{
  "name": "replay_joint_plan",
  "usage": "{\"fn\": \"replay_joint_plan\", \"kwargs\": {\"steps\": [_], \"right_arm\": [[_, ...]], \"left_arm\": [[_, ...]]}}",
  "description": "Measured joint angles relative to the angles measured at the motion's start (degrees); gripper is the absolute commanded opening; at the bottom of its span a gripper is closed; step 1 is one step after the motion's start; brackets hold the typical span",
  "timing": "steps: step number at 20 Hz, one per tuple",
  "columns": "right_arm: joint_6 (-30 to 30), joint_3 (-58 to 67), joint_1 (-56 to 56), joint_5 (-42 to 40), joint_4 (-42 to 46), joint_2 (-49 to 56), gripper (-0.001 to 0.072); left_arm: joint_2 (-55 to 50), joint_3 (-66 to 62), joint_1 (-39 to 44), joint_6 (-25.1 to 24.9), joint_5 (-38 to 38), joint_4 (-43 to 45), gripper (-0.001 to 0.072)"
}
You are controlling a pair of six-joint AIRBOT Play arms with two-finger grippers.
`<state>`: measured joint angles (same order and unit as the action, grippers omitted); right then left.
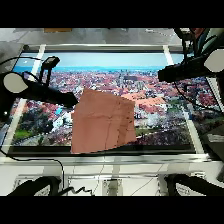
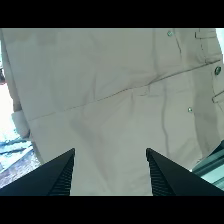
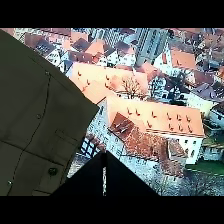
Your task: Fold the clothes and pants, and hang the long-sleeved shirts on hangers.
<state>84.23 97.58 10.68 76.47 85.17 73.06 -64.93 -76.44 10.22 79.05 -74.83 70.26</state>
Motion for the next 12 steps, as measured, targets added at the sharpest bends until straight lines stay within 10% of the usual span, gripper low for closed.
{"fn": "replay_joint_plan", "kwargs": {"steps": [12], "right_arm": [[0.0,0.0,0.0,0.0,0.0,0.0,0.0019]], "left_arm": [[2.3,0.0,-3.4,-0.3,-0.3,13.0,0.0490]]}}
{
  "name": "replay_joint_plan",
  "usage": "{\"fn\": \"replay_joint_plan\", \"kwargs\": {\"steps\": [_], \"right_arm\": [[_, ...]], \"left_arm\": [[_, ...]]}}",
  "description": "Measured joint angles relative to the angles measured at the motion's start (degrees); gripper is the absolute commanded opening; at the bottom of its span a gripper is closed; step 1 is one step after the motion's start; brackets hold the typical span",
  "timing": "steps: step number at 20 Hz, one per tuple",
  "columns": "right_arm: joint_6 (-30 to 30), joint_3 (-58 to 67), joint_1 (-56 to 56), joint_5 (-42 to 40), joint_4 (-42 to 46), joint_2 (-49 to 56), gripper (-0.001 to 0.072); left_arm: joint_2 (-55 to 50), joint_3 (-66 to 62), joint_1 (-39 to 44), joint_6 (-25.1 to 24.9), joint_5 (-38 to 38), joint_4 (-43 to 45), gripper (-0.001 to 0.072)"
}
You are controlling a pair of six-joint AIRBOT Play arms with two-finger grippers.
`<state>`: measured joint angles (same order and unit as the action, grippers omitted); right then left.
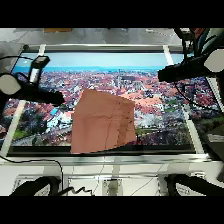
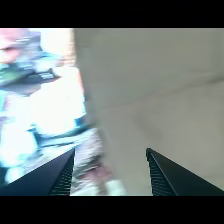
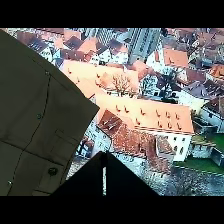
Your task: Fold the clothes and pants, and hang the long-sleeved shirts on hangers.
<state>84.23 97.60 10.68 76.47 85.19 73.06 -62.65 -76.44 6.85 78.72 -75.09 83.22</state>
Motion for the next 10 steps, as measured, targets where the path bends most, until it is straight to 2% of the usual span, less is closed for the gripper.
{"fn": "replay_joint_plan", "kwargs": {"steps": [7,8,10], "right_arm": [[0.0,0.0,0.0,-0.5,-0.4,0.1,0.0020],[0.0,0.0,0.0,-1.8,-0.5,0.1,0.0019],[0.0,0.0,0.0,-5.0,-1.2,0.2,0.0020]], "left_arm": [[3.5,4.7,-6.7,-2.4,-1.2,6.1,0.0489],[3.6,6.8,-7.4,-2.7,-1.3,6.2,0.0453],[3.8,11.5,-8.2,-3.9,-1.2,6.0,0.0158]]}}
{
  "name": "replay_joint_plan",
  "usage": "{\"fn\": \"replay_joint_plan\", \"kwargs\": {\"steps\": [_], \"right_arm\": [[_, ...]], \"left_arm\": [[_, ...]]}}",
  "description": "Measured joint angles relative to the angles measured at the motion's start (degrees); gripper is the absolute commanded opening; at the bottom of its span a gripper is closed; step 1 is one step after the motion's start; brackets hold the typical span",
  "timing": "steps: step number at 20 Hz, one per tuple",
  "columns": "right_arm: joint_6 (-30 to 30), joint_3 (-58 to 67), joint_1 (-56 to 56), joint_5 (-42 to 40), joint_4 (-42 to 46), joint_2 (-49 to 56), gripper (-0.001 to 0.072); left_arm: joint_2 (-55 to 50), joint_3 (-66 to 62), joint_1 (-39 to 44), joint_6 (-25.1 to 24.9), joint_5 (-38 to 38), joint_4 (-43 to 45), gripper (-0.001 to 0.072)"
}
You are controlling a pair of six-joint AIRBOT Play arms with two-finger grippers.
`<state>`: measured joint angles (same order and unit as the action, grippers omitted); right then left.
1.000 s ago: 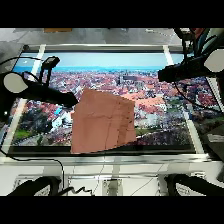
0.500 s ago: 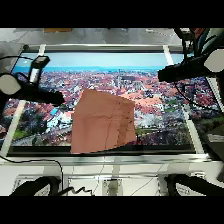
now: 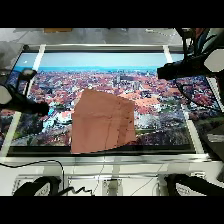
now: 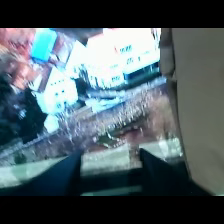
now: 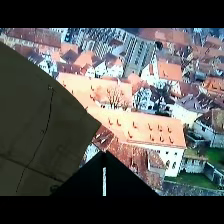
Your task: Fold the clothes and pants, and hang the long-sleeved shirts on hangers.
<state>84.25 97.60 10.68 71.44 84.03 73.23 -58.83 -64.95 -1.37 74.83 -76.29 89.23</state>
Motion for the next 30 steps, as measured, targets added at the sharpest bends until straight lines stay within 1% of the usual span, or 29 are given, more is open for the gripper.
{"fn": "replay_joint_plan", "kwargs": {"steps": [1,4,6,7,8,9,10,11,15,18,19,20,21,22,23,25,30], "right_arm": [[0.0,0.0,0.0,-1.2,-0.6,0.0,0.0020],[-0.1,0.0,0.0,-4.0,-1.1,0.2,0.0018],[-1.9,0.0,-0.6,-3.6,1.4,1.1,0.0017],[-3.2,0.0,-1.5,-1.6,2.6,2.0,0.0017],[-4.4,-0.2,-2.9,0.7,3.4,2.9,0.0018],[-5.4,-0.9,-4.5,3.2,3.5,3.8,0.0018],[-6.2,-2.2,-6.7,6.0,2.7,4.8,0.0017],[-6.8,-4.0,-8.7,8.1,1.0,5.4,0.0018],[-9.1,-16.3,-15.6,14.9,-8.8,6.6,0.0018],[-12.2,-28.3,-17.4,16.9,-17.5,6.7,0.0019],[-13.6,-32.4,-17.5,17.2,-20.5,6.6,0.0041],[-14.7,-36.0,-17.4,16.9,-23.2,6.7,0.0143],[-15.8,-39.7,-17.1,16.0,-25.9,6.7,0.0225],[-16.7,-42.8,-16.6,14.6,-28.4,6.7,0.0237],[-17.4,-45.9,-15.9,12.8,-30.9,6.7,0.0291],[-18.3,-51.1,-14.3,8.4,-34.6,6.7,0.0456],[-19.2,-58.0,-10.1,-2.5,-42.0,6.8,0.0444]], "left_arm": [[0.0,2.5,-0.2,-0.8,0.1,-0.7,0.0148],[0.1,9.4,-0.7,-3.1,0.3,-2.6,0.0147],[0.2,12.6,-0.8,-4.4,0.4,-3.1,0.0147],[0.2,13.6,-0.8,-4.8,0.4,-3.4,0.0149],[0.2,14.4,-0.9,-5.2,0.5,-3.6,0.0192],[0.2,15.0,-0.9,-5.5,0.6,-3.6,0.0323],[0.2,15.4,-0.9,-5.7,0.8,-3.7,0.0432],[0.2,15.6,-0.9,-5.8,0.8,-3.8,0.0453],[0.2,16.2,-0.9,-5.9,1.0,-3.8,0.0452],[0.2,16.3,-0.9,-5.9,1.0,-3.8,0.0452],[0.1,16.3,-0.9,-5.9,1.0,-3.8,0.0452],[0.0,16.4,-0.9,-5.9,1.0,-3.8,0.0452],[0.0,16.4,-0.9,-5.9,1.0,-3.8,0.0452],[0.0,16.4,-0.9,-5.9,1.0,-3.8,0.0452],[0.0,16.4,-0.9,-5.9,1.0,-3.8,0.0452],[0.0,16.4,-0.9,-5.9,1.0,-3.8,0.0452],[0.0,16.4,-0.9,-5.9,1.0,-3.8,0.0452]]}}
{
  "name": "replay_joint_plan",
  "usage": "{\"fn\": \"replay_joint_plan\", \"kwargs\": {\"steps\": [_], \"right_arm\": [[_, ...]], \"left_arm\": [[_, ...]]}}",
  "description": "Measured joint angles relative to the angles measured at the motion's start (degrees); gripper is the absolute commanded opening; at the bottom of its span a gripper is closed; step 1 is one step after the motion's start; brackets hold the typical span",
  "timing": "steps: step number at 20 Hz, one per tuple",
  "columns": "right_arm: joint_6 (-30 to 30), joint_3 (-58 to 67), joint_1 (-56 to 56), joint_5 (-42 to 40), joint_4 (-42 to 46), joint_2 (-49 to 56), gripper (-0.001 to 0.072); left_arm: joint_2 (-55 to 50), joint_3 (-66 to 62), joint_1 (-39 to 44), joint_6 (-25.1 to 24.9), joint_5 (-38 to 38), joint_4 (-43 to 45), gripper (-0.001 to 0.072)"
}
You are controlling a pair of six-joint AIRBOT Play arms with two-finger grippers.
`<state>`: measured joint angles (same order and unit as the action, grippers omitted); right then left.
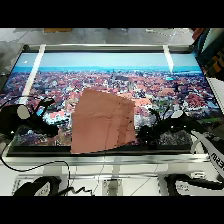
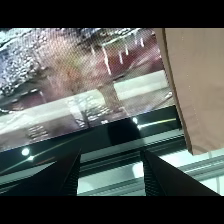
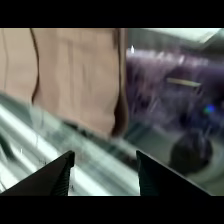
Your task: Fold the clothes and pants, and hang the long-sleeved shirts on hangers.
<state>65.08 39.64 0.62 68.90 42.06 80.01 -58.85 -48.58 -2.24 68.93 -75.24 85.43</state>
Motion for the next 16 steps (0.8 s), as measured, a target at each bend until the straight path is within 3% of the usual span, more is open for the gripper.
{"fn": "replay_joint_plan", "kwargs": {"steps": [2,5,8,9,11,12,16], "right_arm": [[-0.1,-0.9,1.2,-3.5,-1.7,0.1,0.0404],[-0.1,-1.5,3.1,-6.3,-3.0,1.0,0.0399],[0.0,-1.7,4.5,-7.6,-4.0,2.3,0.0195],[-0.2,-1.7,4.9,-8.5,-4.1,2.6,0.0141],[-1.8,-1.8,5.2,-9.8,-5.1,2.9,0.0102],[-3.1,-1.8,5.3,-10.5,-5.9,3.0,0.0019],[-6.9,-1.8,5.5,-10.4,-9.0,3.0,0.0019]], "left_arm": [[0.0,0.0,0.0,0.0,0.0,0.0,0.0452],[0.0,0.0,0.0,0.0,0.0,0.0,0.0452],[0.0,0.0,0.0,0.0,0.0,0.0,0.0451],[0.0,0.1,0.0,0.0,0.1,0.0,0.0449],[-0.2,0.6,-0.1,0.0,0.5,0.0,0.0446],[-0.5,1.0,-0.3,-0.2,0.7,0.0,0.0443],[-3.0,2.7,-2.5,-0.3,-0.3,0.0,0.0408]]}}
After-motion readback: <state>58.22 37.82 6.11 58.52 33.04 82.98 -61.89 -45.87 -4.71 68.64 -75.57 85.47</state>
